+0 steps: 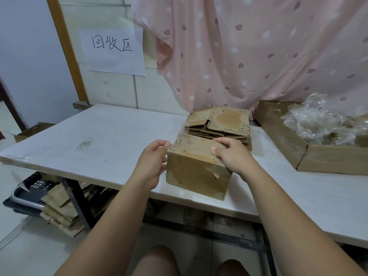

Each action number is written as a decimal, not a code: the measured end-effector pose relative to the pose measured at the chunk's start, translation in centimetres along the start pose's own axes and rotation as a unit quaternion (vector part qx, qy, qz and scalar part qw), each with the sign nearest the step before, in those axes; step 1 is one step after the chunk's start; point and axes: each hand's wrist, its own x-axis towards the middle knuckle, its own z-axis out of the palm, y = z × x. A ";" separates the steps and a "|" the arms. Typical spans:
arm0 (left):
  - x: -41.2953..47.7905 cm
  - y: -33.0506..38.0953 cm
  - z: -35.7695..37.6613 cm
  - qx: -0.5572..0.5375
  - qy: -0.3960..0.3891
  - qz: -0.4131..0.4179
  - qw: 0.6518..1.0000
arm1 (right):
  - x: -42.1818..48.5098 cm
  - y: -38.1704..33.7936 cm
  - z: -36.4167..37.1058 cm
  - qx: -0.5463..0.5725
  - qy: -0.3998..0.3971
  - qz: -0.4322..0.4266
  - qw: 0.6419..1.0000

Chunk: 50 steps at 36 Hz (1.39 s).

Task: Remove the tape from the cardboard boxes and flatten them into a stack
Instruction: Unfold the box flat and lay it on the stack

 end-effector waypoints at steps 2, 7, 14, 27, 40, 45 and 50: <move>-0.2 0.2 0.3 -0.003 -0.005 0.003 1.000 | 0.0 0.0 0.0 -0.001 0.000 0.000 1.000; -0.1 0.3 0.6 0.109 0.031 0.021 0.993 | 0.0 0.0 0.0 0.002 -0.004 0.000 1.000; -0.6 1.0 0.4 0.226 0.106 0.053 0.967 | 0.0 0.0 0.0 0.002 -0.005 -0.001 1.000; -0.6 3.8 -0.5 0.312 0.130 0.131 0.932 | -0.4 -0.1 -0.3 0.008 -0.008 0.014 1.000; -0.4 5.6 1.0 0.116 0.097 0.135 0.979 | -0.5 -0.7 -0.4 -0.013 -0.026 0.009 1.000; -0.3 5.3 1.1 0.025 0.088 0.098 0.991 | -0.3 -0.8 -0.4 -0.035 -0.031 0.000 0.999; -0.4 6.4 0.9 -0.023 0.066 0.137 0.988 | -0.3 -0.8 -0.3 -0.035 -0.034 0.004 0.999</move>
